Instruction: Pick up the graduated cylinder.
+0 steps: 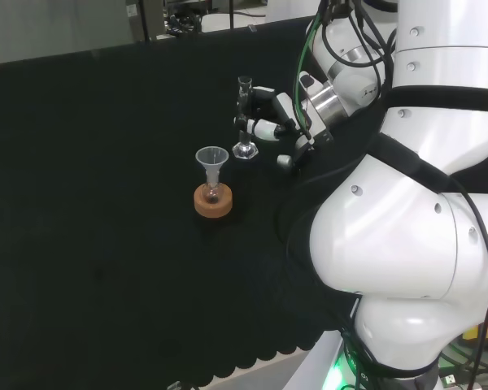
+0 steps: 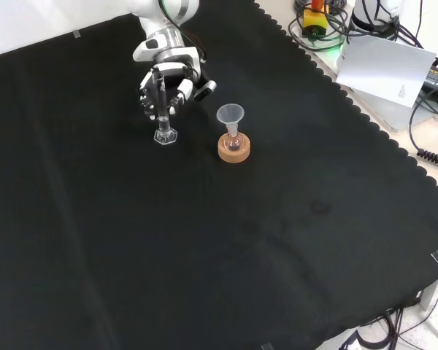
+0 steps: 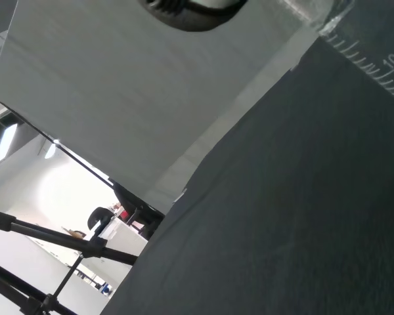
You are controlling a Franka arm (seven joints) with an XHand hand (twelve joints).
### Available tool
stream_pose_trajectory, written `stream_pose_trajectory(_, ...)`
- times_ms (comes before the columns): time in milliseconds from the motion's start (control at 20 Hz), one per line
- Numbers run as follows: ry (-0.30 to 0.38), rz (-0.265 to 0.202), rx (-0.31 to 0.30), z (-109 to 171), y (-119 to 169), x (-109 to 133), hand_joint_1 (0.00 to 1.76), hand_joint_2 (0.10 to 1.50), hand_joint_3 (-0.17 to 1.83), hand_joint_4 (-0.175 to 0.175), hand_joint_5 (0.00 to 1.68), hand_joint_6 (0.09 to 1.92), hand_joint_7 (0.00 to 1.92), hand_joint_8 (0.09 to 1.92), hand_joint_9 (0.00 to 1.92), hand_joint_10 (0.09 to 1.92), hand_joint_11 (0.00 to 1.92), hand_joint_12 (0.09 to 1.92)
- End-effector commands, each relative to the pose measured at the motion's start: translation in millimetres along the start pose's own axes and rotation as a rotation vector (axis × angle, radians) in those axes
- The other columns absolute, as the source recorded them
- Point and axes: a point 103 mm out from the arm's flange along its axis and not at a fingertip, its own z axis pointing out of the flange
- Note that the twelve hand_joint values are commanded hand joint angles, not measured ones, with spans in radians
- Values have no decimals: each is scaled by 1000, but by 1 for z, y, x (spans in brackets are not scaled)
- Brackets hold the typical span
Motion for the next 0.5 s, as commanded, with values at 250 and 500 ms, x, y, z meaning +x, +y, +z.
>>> stream_pose_trajectory(250,-119,4,94,-22,6,19,1083,1148,-2,-32,924,1089,1057,514,1323,122,1184,876)
stream_pose_trajectory(500,-164,0,165,-44,0,36,1090,1143,-3,-38,936,1072,1084,500,1346,110,1219,847)
